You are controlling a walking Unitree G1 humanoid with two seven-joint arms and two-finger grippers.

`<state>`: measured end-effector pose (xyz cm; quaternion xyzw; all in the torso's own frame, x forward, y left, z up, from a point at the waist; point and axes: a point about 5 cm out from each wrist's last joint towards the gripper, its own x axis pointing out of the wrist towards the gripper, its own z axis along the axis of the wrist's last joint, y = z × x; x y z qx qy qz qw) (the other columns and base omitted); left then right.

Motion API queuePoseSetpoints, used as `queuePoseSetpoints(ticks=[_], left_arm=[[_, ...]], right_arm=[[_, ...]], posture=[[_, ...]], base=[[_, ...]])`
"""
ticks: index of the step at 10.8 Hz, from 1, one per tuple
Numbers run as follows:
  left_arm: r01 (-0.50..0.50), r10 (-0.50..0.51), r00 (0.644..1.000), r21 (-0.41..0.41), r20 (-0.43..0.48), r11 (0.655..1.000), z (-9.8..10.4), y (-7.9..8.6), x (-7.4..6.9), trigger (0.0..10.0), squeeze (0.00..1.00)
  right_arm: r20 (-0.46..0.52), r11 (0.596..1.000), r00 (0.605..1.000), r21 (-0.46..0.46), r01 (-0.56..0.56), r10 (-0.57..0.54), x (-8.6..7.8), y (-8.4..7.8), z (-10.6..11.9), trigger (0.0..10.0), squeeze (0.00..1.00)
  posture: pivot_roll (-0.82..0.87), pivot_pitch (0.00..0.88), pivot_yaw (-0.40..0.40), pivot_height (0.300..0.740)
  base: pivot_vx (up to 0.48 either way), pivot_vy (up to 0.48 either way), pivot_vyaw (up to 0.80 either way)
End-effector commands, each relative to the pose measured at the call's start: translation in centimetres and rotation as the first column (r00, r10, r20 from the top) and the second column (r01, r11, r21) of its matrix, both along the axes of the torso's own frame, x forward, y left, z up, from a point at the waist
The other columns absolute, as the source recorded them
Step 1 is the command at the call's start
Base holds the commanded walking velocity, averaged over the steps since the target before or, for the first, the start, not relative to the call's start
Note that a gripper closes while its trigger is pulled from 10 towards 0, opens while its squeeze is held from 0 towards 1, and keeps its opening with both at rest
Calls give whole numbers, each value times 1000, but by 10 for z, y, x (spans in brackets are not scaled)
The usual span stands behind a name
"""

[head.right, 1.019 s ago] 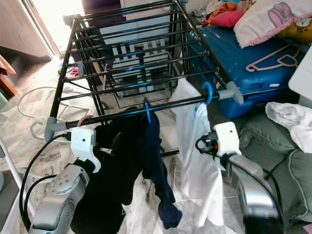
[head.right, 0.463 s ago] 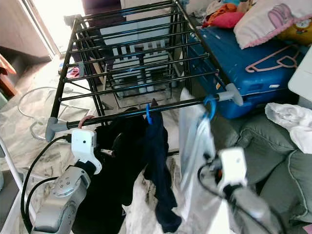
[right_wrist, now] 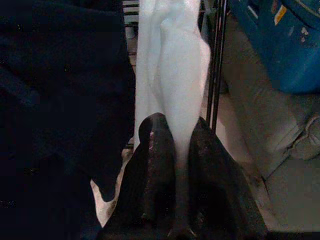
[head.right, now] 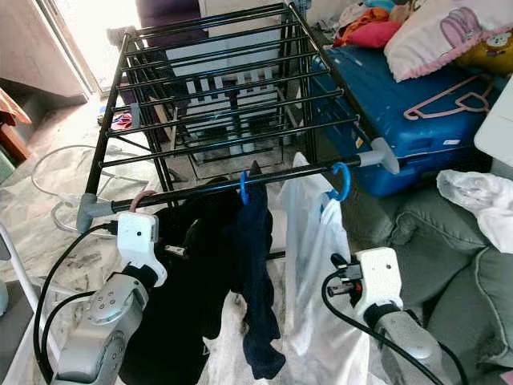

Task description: Hang hanger

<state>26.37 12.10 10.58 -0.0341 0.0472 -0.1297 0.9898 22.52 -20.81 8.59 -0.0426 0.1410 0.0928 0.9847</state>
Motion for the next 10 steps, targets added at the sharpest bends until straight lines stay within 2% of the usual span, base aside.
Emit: queuePoseSetpoints(ticks=[1, 6, 10], left_arm=[[-14, 14, 1000, 19, -6, 1000, -2, 5, 0, 10000, 0], [-22, 23, 1000, 22, -4, 1000, -1, 5, 0, 10000, 0], [-59, 59, 998, 23, 16, 998, 0, 9, 4, 10000, 0]], right_arm=[[58, 1000, 998, -2, -16, 16, 7, 6, 9, 10000, 0], [73, 1000, 997, 25, -13, 11, 15, 7, 15, 10000, 0], [80, 999, 997, 45, -16, 12, 36, 15, 15, 10000, 0]], posture=[[-193, 5, 122, 740], [-191, 1, 115, 740], [-171, 0, 102, 740]], base=[[-281, 0, 0], [-332, 0, 0], [-337, 0, 0]])
